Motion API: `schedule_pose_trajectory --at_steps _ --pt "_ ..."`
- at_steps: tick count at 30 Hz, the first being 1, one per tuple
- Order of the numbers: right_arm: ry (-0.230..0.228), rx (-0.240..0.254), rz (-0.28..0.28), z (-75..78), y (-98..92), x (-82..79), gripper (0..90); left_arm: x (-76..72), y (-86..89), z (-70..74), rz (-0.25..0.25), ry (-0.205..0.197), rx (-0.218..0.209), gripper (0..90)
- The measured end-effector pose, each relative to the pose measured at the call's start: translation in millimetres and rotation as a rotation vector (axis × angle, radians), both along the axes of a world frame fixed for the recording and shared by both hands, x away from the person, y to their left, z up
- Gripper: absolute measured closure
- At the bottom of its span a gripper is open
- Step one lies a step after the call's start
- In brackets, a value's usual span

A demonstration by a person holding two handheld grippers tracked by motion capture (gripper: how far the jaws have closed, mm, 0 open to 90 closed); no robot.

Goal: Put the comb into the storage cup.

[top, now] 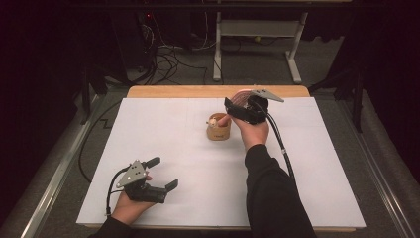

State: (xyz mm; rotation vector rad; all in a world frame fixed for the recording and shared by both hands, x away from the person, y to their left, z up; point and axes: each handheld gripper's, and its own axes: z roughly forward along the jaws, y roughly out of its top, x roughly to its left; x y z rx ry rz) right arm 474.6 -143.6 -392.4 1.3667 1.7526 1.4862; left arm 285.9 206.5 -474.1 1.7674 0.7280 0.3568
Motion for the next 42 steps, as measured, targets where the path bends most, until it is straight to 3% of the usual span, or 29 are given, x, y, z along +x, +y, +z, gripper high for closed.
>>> schedule_pose_trajectory --at_steps 10,32,42 --pt "0.019 0.051 -0.011 -9.4 -12.7 -0.3 8.4 0.0 0.0 0.1 0.005 0.002 -0.001 0.0" --pt "0.029 -0.025 0.002 -5.1 -19.4 -5.6 2.4 -0.9 0.4 0.8 0.007 -0.006 0.009 0.0" --pt "0.024 -0.034 -0.002 -1.0 -22.9 -7.5 2.0 -4.6 1.1 1.0 0.012 -0.004 0.012 0.0"
